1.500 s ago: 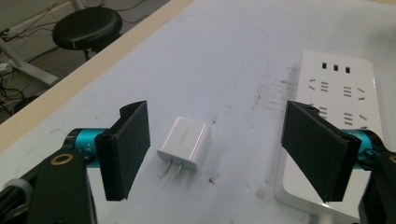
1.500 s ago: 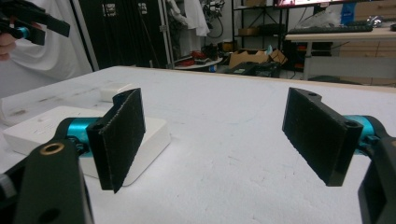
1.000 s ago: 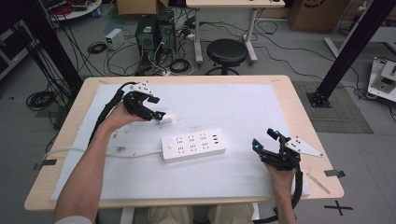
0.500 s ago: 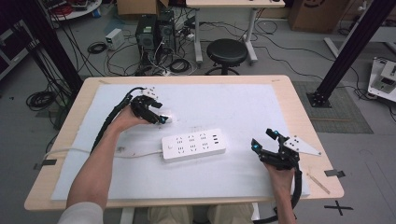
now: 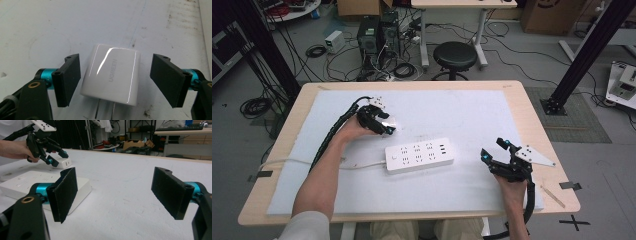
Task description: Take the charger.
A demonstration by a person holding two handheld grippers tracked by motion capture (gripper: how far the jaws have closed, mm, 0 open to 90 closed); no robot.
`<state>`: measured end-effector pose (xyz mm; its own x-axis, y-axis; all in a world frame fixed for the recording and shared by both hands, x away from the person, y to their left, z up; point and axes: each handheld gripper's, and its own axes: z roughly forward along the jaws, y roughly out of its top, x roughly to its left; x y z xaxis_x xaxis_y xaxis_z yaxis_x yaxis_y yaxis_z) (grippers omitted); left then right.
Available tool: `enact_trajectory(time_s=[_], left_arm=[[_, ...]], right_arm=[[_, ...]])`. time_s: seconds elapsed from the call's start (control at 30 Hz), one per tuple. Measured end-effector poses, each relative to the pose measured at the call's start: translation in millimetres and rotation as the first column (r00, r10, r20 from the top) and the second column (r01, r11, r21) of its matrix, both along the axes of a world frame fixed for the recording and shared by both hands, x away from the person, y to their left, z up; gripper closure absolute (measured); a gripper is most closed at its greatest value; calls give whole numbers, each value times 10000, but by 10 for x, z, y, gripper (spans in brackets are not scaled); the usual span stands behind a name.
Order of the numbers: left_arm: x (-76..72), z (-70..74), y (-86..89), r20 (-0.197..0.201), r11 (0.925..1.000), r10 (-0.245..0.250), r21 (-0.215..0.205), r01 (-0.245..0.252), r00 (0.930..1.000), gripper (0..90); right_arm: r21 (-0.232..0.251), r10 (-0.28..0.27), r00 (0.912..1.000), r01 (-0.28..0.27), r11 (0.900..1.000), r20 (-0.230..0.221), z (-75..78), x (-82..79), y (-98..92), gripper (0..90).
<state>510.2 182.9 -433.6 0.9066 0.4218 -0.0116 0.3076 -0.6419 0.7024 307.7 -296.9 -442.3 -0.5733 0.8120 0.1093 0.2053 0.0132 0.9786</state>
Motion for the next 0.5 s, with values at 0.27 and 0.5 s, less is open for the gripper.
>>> enact_trajectory(time_s=[0.27,0.5], left_arm=[[23,-37,-1,-97,10000,-14,75,15,10000,263],[51,-56,45,-89,9999,-101,-96,100,9999,293]], right_arm=[[-4,-15,10000,15,10000,-2,0,-1,1,216],[10,-11,10000,11,10000,-7,0,-1,1,215]])
